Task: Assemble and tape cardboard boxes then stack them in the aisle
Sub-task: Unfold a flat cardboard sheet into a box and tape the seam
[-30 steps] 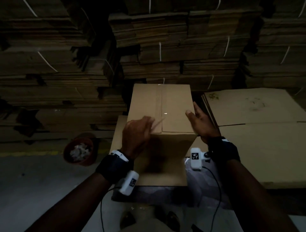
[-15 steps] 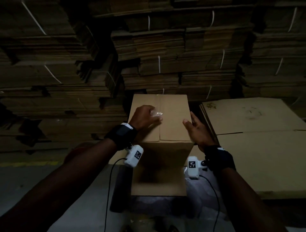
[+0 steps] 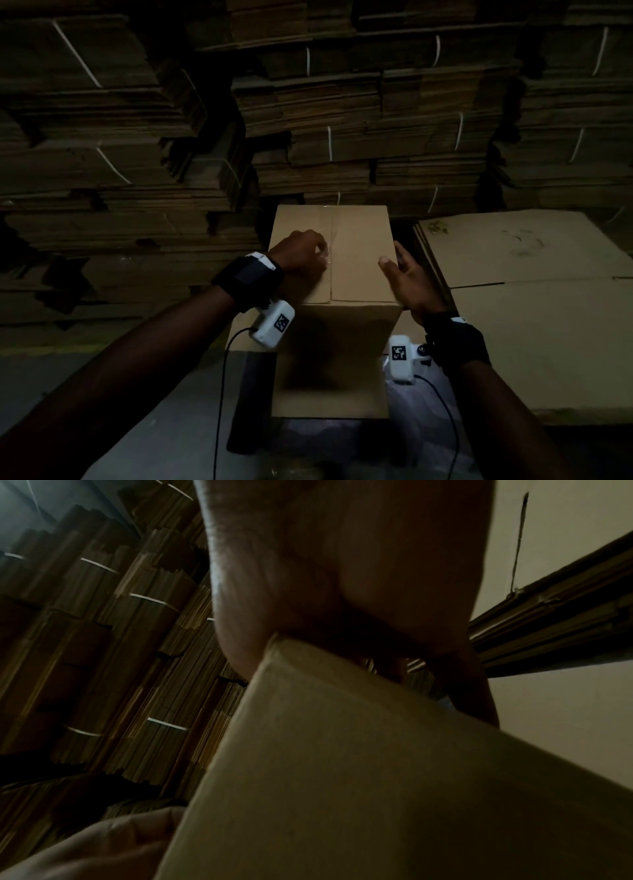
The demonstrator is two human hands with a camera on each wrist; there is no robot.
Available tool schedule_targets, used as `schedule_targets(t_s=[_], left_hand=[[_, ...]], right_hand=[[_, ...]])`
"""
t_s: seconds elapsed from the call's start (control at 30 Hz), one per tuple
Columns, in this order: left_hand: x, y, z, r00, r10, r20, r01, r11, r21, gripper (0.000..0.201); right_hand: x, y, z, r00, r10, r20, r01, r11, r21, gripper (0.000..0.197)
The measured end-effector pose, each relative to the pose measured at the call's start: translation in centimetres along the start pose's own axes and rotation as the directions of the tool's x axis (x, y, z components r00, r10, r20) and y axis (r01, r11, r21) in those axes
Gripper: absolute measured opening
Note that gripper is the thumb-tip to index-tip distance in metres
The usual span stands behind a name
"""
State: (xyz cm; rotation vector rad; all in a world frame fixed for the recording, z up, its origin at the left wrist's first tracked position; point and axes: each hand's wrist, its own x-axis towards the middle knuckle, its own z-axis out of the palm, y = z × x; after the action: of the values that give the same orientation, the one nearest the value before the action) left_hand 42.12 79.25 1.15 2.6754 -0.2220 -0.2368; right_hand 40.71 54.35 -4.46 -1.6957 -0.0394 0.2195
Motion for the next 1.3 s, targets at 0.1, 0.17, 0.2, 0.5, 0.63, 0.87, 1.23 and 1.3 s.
schedule_targets(t_s=[0.1, 0.17, 0.2, 0.5, 0.63, 0.87, 1.23, 1.3], left_hand=[[1.6, 0.1, -0.4, 0.991, -0.087, -0.101, 0.066, 0.978, -0.196, 0.016], [2.9, -0.1, -0.9, 0.986, -0.134, -0.100, 0.069, 0.870, -0.488, 0.009], [3.6, -0.2, -1.1, 0.990, -0.123, -0.070, 0.059, 0.808, -0.586, 0.012], [6.5, 0.3, -2.6, 0.978, 0.122, -0.171, -0.120, 0.993, 0.020, 0.017], [6.9, 0.6, -1.9, 0.951, 0.287, -0.117, -0.234, 0.913, 0.334, 0.018], [7.6, -0.7, -2.6, 0.965, 0.255, 0.058, -0.256, 0.967, 0.011, 0.022], [12.7, -2.4, -4.4, 0.990, 0.063, -0.125, -0.078, 0.990, -0.120, 0.024], [13.4, -2.7, -4.5, 0.994, 0.099, -0.038, -0.102, 0.991, -0.082, 0.026]], right_hand=[[-0.1, -0.1, 0.0, 1.000, 0.010, 0.009, -0.010, 1.000, 0.016, 0.046], [-0.2, -0.2, 0.0, 1.000, 0.017, 0.006, -0.017, 1.000, 0.018, 0.052], [-0.1, -0.1, 0.0, 1.000, 0.015, 0.007, -0.015, 1.000, 0.018, 0.052], [-0.1, -0.4, 0.1, 0.998, 0.067, -0.013, -0.067, 0.998, 0.005, 0.060], [0.0, -0.3, 0.1, 0.997, 0.068, -0.029, -0.067, 0.998, 0.018, 0.062], [0.1, -0.1, 0.0, 0.998, 0.046, -0.031, -0.046, 0.999, 0.019, 0.061], [0.4, 0.2, -0.1, 0.999, 0.038, -0.004, -0.038, 0.999, 0.021, 0.056], [0.4, 0.2, -0.1, 0.999, 0.037, 0.002, -0.037, 0.999, 0.019, 0.056]])
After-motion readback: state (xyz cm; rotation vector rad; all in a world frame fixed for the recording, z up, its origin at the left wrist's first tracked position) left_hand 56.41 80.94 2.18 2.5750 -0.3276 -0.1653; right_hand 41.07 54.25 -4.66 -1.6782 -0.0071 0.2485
